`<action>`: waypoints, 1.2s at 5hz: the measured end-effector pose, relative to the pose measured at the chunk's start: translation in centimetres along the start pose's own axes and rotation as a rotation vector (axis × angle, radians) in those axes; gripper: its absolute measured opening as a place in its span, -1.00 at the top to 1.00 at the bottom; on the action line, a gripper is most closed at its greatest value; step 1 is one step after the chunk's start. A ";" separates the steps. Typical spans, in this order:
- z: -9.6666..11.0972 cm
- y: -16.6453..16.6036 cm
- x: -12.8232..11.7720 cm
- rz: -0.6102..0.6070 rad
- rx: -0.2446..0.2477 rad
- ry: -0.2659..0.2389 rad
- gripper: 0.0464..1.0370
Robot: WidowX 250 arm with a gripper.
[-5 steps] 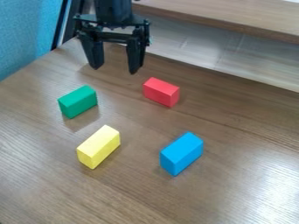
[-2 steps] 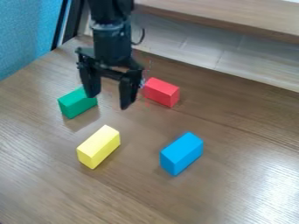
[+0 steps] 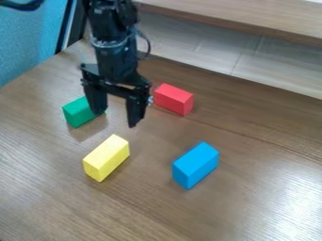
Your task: Put the yellow object on top of the green object
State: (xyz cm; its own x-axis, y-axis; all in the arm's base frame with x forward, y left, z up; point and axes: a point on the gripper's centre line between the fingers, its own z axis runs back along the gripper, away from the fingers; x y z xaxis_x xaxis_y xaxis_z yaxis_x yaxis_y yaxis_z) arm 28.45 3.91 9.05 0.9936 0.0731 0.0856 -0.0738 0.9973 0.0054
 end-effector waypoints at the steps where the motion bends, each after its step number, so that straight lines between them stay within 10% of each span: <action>1: -1.8 -0.1 0.2 0.025 -0.002 0.031 -0.93; 6: -5.2 -0.2 -2.1 -0.036 0.063 0.126 -0.93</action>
State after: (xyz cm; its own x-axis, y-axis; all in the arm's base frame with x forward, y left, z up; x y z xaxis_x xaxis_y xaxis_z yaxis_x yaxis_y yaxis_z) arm 26.78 3.57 3.70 0.9983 0.0419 -0.0414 -0.0390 0.9968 0.0693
